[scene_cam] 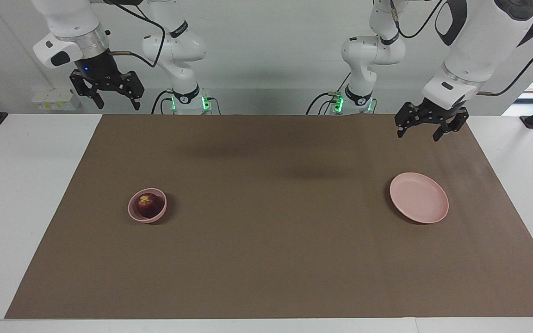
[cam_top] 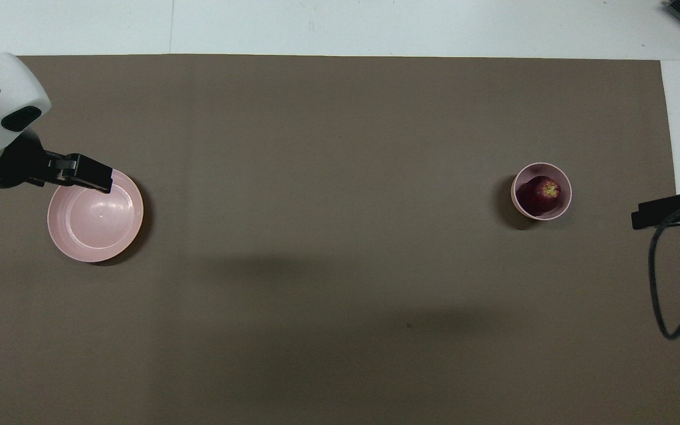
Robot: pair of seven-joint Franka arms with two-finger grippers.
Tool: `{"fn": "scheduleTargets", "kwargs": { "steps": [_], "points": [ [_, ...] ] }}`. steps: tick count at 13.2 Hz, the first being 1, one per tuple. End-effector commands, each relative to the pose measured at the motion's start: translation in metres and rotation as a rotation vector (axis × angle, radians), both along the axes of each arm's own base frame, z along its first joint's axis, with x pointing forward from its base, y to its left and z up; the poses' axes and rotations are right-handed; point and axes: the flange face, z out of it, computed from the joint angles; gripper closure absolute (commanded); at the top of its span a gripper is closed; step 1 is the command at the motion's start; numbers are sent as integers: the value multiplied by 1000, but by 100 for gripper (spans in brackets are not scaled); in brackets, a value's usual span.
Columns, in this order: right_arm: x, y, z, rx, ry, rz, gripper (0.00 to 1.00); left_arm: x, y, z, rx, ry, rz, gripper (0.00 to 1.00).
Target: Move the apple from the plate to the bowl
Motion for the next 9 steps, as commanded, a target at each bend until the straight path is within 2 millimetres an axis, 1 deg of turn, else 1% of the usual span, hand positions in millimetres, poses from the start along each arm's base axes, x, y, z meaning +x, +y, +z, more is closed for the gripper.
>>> {"fn": "scheduleTargets", "kwargs": {
  "steps": [1,7,9],
  "points": [
    [-8,-2,-1,22,8,31,0,-6,4,-1,5,-17,-8,0],
    [-10,0,1,22,7,39,0,-5,4,-1,4,-19,-7,0],
    [-9,-1,5,28,-1,31,0,-5,4,-1,5,-17,-7,0]
  ]
}}
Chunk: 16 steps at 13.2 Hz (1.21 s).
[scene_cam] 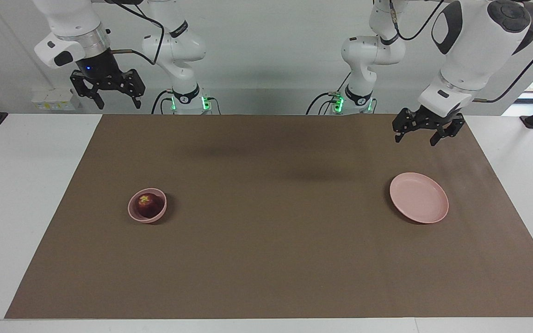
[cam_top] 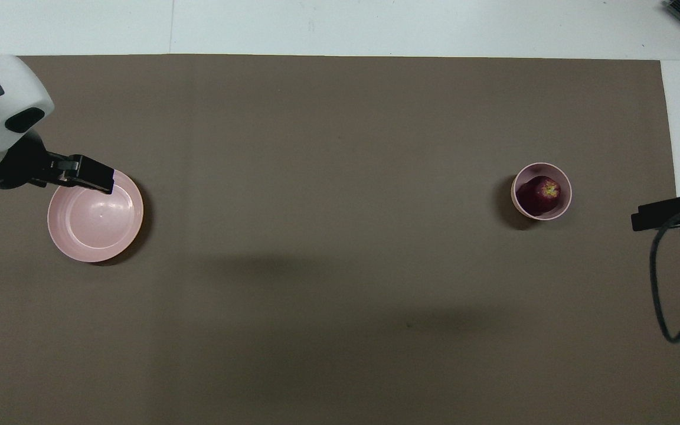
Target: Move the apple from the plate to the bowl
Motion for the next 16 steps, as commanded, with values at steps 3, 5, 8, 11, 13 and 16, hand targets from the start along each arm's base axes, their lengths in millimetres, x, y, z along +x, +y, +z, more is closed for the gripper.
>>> {"fn": "scheduleTargets", "kwargs": {
  "steps": [3,5,8,11,13,16],
  "points": [
    [-8,-1,8,27,-10,14,0,-6,4,1,5,-13,-7,0],
    [-7,-4,8,26,-11,8,0,-6,5,1,5,-13,-6,0],
    [-6,-3,8,27,-19,13,0,-4,5,2,5,-12,-10,0],
    [-7,-2,8,27,-21,16,0,-7,3,18,18,-15,-17,0],
    [-8,-2,5,27,-15,20,0,-10,4,31,18,-14,-28,0],
    [-7,-1,5,27,-16,24,0,-17,4,48,19,7,-33,0]
  ]
}}
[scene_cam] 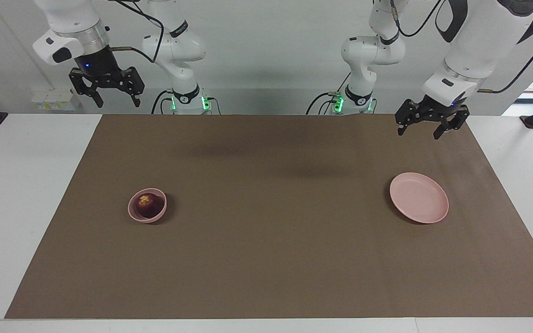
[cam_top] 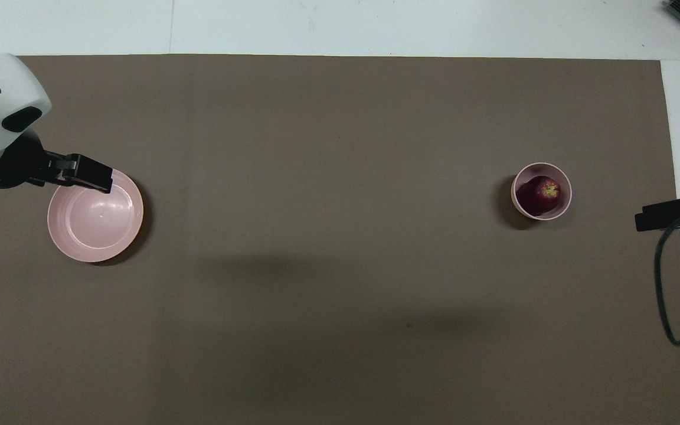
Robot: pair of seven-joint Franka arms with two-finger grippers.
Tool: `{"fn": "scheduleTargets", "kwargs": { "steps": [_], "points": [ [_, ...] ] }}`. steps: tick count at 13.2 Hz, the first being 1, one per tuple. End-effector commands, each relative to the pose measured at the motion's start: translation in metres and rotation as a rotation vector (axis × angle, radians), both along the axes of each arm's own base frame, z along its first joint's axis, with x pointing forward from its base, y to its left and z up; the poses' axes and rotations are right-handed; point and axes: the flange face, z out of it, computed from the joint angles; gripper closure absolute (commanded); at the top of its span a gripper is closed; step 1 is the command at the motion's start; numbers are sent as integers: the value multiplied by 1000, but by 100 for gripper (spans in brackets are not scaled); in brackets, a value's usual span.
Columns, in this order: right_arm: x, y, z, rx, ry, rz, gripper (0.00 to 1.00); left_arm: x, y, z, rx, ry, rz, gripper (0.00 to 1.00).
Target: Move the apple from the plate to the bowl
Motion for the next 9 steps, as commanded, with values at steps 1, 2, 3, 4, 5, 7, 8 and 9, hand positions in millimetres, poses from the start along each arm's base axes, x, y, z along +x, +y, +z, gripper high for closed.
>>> {"fn": "scheduleTargets", "kwargs": {
  "steps": [1,2,3,4,5,7,8,9],
  "points": [
    [-6,-1,-1,27,-2,26,0,-5,1,15,19,1,-19,0],
    [-10,-1,-1,28,3,24,0,-4,1,15,15,-3,-20,0],
    [-10,-1,-2,28,4,24,0,-4,2,15,12,-2,-19,0],
    [-10,-1,-1,28,1,26,0,-5,2,15,14,-2,-18,0],
    [-10,-1,-1,28,-2,24,0,-5,2,15,14,-3,-18,0],
    [-8,5,0,27,-15,29,0,-5,2,15,12,-3,-18,0],
    [-8,5,0,27,-15,26,0,-5,3,15,11,-3,-17,0],
    [-9,6,-3,28,-2,30,0,-5,3,16,9,-6,-17,0]
  ]
}}
